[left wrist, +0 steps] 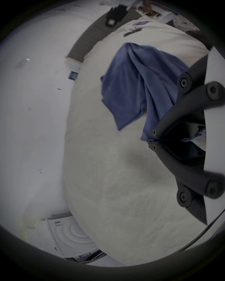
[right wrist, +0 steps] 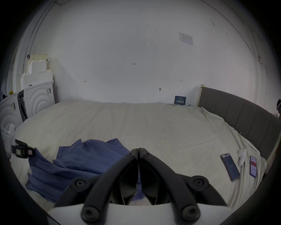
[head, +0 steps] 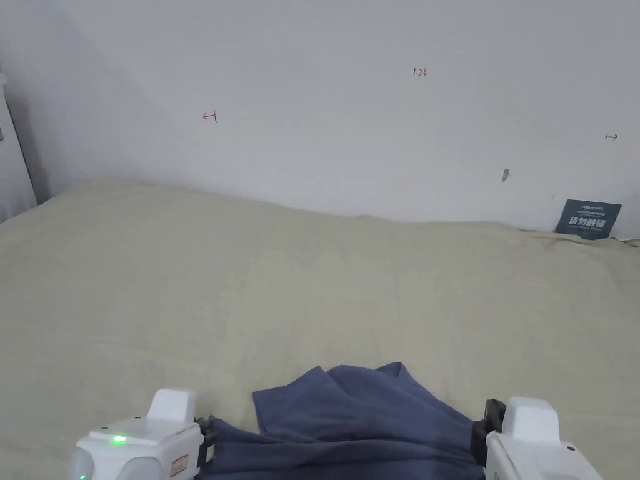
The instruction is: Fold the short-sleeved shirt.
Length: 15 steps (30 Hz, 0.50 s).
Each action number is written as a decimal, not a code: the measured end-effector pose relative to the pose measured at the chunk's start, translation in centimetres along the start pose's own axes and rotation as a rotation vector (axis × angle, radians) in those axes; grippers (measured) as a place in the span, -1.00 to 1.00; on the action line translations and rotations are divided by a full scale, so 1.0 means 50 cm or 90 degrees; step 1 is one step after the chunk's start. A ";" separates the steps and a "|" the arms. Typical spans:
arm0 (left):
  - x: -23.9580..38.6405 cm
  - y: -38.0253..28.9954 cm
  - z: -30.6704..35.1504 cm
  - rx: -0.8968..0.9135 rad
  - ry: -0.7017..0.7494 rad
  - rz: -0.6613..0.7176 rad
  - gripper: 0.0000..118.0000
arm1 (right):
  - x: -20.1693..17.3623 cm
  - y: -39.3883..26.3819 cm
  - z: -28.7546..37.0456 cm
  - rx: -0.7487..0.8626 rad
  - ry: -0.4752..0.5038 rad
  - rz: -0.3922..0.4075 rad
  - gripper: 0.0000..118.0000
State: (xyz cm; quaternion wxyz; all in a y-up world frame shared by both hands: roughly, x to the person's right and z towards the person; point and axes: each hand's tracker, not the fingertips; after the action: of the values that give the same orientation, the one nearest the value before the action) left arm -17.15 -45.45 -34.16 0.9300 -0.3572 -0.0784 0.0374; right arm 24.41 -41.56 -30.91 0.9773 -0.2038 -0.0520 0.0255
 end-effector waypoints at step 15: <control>0.015 -0.025 0.079 0.054 0.000 0.046 -1.00 | -0.015 0.020 -0.353 -0.304 0.101 0.033 0.25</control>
State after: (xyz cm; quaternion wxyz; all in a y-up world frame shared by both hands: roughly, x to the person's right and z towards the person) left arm -17.08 -43.66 -30.34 0.9422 -0.3202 -0.0639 0.0746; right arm 25.59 -47.68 -47.48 0.9014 -0.4317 0.0257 0.0213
